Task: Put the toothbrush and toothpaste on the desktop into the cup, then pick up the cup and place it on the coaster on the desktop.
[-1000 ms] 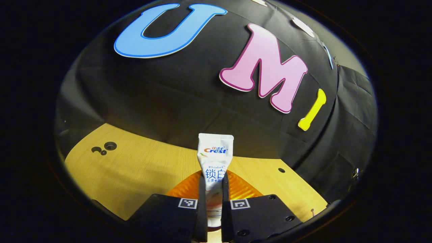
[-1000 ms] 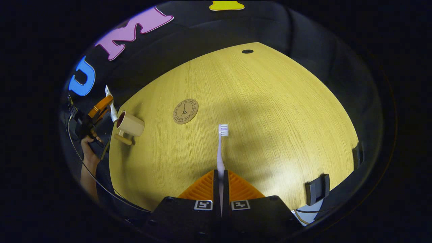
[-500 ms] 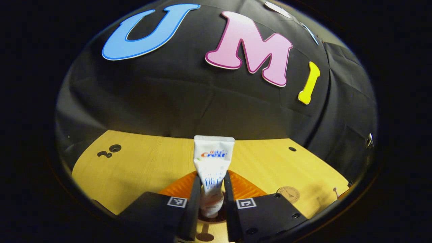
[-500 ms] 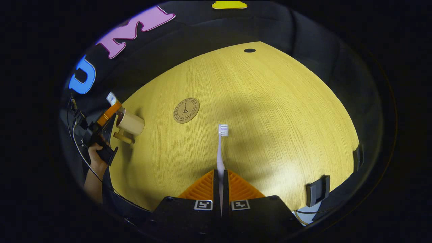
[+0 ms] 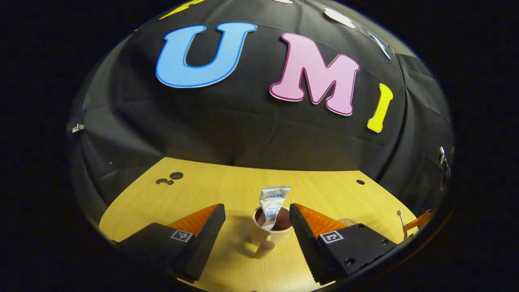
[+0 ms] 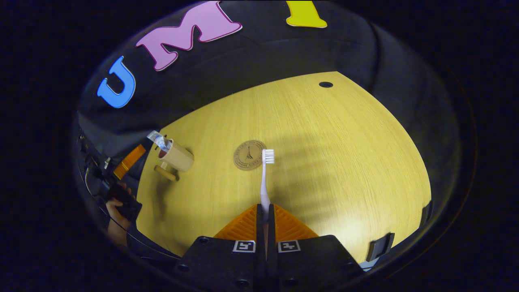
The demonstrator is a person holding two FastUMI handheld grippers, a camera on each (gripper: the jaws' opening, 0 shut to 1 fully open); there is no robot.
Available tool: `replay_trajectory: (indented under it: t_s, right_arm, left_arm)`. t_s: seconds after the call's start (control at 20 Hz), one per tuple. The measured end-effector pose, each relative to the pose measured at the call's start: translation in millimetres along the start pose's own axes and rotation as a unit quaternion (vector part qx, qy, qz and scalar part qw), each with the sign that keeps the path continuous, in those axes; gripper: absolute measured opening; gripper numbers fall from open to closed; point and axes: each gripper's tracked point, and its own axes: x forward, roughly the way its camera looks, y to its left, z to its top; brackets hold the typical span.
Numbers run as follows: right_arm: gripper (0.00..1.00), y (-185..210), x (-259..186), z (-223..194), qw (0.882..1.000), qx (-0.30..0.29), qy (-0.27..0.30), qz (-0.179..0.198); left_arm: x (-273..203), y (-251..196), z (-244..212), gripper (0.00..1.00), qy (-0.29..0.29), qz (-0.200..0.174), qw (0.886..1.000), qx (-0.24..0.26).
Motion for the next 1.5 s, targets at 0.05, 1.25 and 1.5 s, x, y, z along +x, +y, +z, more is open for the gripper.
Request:
replay_trajectory:
  t_s: [0.05,1.25,1.5]
  right_arm:
    - [0.05,12.8,0.8,11.9,1.000,0.000,-0.010,0.012]
    - [0.05,278.4,121.3,158.2,0.970,-0.037,-0.160,0.178]
    - [0.05,282.7,159.5,154.3,0.964,-0.047,-0.191,0.182]
  left_arm:
    - [-15.3,3.4,-3.3,0.98,0.000,0.007,1.000,-0.004]
    - [-156.2,39.9,-79.1,0.97,0.052,0.094,0.979,-0.171]
    - [-143.1,47.6,-81.2,0.97,0.053,0.093,0.980,-0.169]
